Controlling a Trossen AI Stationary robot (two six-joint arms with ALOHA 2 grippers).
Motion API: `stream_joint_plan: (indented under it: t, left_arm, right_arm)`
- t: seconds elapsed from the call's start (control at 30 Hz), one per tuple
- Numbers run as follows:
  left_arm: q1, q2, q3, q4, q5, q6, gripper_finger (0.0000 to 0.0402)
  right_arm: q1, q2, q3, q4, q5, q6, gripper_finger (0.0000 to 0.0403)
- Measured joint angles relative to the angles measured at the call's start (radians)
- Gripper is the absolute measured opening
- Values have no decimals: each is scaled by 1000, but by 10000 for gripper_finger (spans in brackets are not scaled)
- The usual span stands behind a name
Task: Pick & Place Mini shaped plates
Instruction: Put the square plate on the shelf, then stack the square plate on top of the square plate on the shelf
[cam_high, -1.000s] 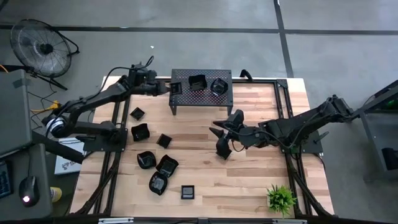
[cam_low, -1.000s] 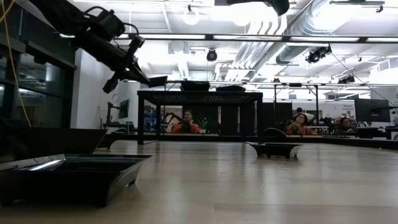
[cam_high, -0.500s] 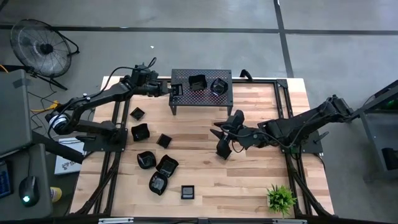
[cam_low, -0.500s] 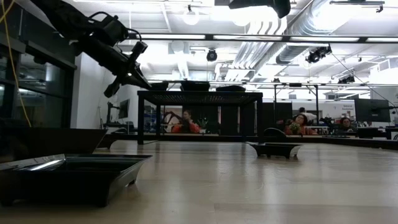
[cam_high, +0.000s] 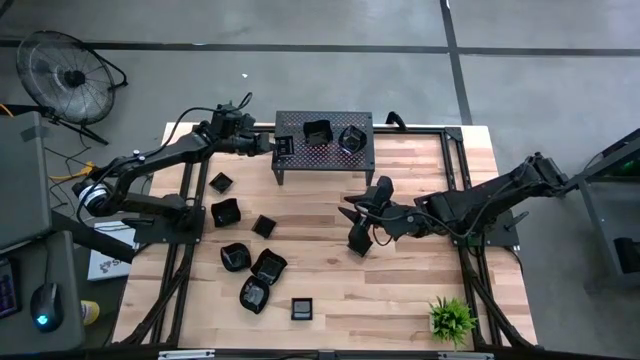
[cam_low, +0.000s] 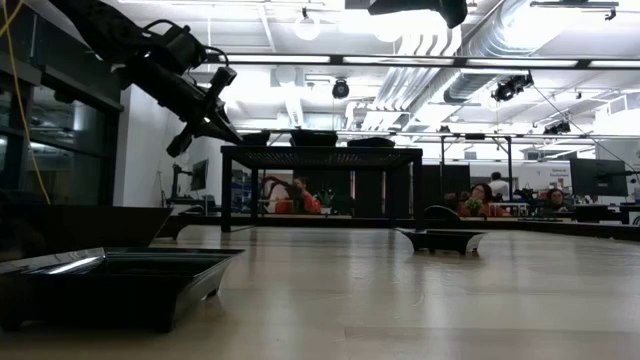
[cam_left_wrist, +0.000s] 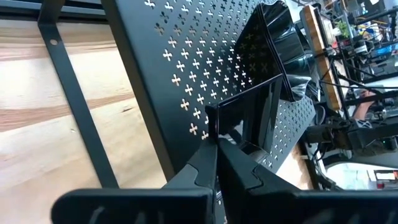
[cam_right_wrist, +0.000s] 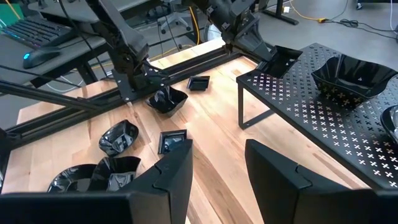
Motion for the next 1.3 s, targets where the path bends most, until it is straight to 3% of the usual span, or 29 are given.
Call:
stream_joint_plan:
  t: [0.4,0.87,1.3]
  left_arm:
    - [-16,0,0,-6,0,33,10]
    - [-21,0,0,15,-21,34,122]
    - [-19,-73,3,70,-74,177,129]
  right_arm:
    - [0,0,0,-1,0,0,142]
    - [0,0,0,-1,0,1,142]
    - [0,-67,0,-44,12,31,142]
